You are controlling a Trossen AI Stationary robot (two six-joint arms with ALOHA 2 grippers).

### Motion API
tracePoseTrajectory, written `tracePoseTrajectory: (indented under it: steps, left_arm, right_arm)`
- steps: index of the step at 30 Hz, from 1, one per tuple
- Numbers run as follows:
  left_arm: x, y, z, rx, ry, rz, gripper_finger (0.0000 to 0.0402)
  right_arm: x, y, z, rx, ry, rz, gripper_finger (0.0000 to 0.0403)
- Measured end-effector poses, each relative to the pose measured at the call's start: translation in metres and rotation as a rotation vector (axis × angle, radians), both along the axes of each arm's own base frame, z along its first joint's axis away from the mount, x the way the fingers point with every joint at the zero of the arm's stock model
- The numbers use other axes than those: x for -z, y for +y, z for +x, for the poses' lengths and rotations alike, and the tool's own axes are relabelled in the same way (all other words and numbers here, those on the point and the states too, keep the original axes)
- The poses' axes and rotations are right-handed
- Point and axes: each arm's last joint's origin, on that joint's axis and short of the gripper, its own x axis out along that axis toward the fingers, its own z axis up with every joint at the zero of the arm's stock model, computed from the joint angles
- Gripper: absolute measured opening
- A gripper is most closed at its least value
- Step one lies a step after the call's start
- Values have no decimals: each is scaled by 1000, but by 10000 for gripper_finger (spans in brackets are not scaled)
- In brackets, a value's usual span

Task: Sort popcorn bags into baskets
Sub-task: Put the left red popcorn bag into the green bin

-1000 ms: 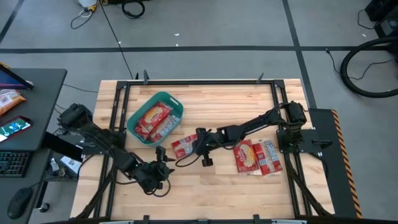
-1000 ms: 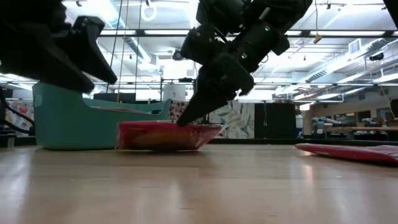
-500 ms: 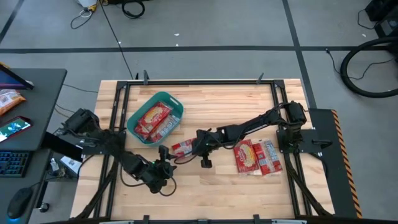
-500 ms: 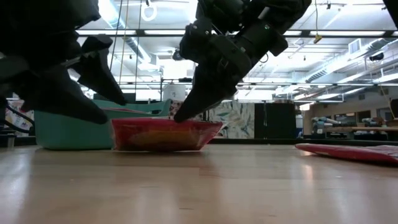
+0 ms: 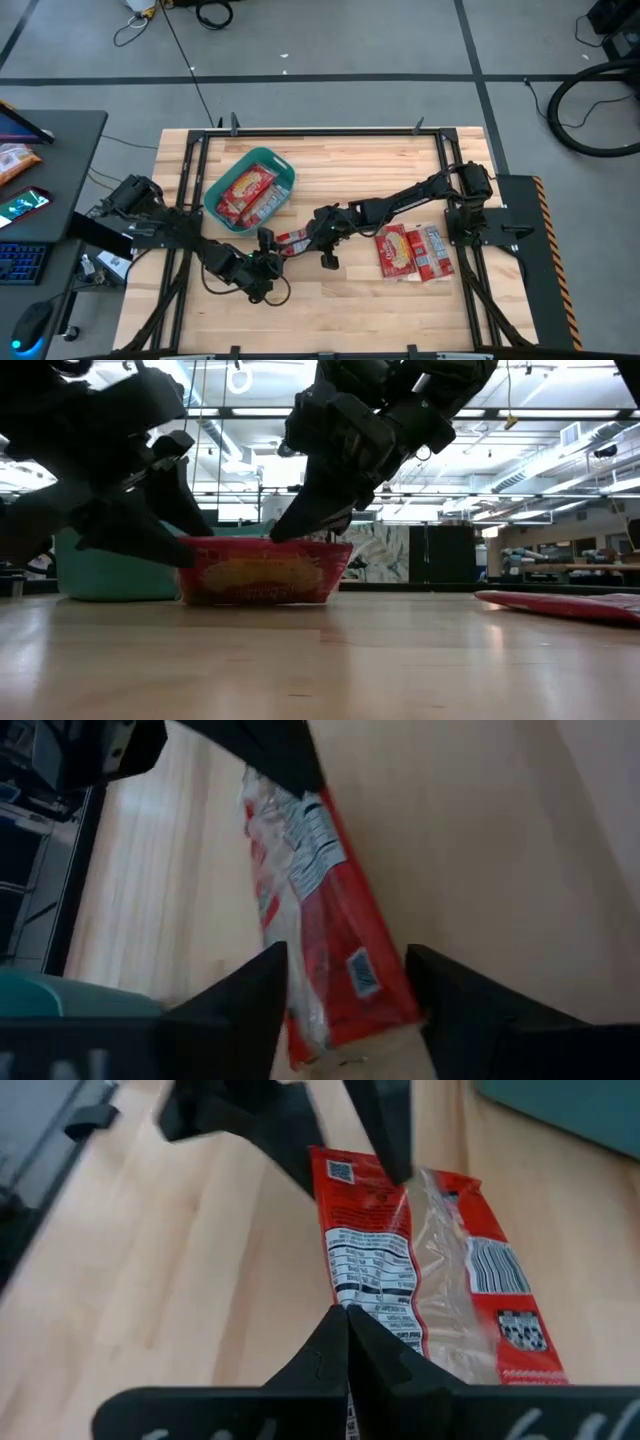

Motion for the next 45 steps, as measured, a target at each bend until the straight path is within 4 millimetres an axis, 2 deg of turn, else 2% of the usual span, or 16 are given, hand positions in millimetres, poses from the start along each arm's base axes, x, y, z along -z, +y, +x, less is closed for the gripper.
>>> tracePoseTrajectory:
  steps: [4,10,14,19,22,29,34,37,41,45]
  left_arm:
    - [2,7,2,-16,38,-25,140]
    - [3,11,4,-54,37,-81,23]
    - [0,11,4,-50,30,-96,22]
    - [-9,13,1,-57,11,-129,23]
    - [-20,15,-2,-78,-21,-169,23]
    - [-54,25,-16,-138,-129,-226,23]
    - [-89,31,-24,-168,-230,-223,24]
    - [-112,36,-30,-199,-233,-201,24]
    - [-134,46,-41,-318,-189,-152,24]
    - [-148,55,-54,-441,-156,-126,24]
  right_arm:
    - [-2,1,1,-9,-17,31,3]
    - [-3,1,1,-12,-25,31,19]
    - [-19,1,-3,-34,-61,5,41]
    - [-51,-1,-17,-3,-88,-78,68]
    - [-70,1,-30,56,-84,-165,78]
    - [-90,7,-55,180,-21,-345,80]
    - [-90,12,-63,258,23,-425,80]
    - [-86,13,-66,288,44,-449,80]
    - [-70,13,-75,301,96,-452,80]
    - [-58,12,-85,336,128,-448,80]
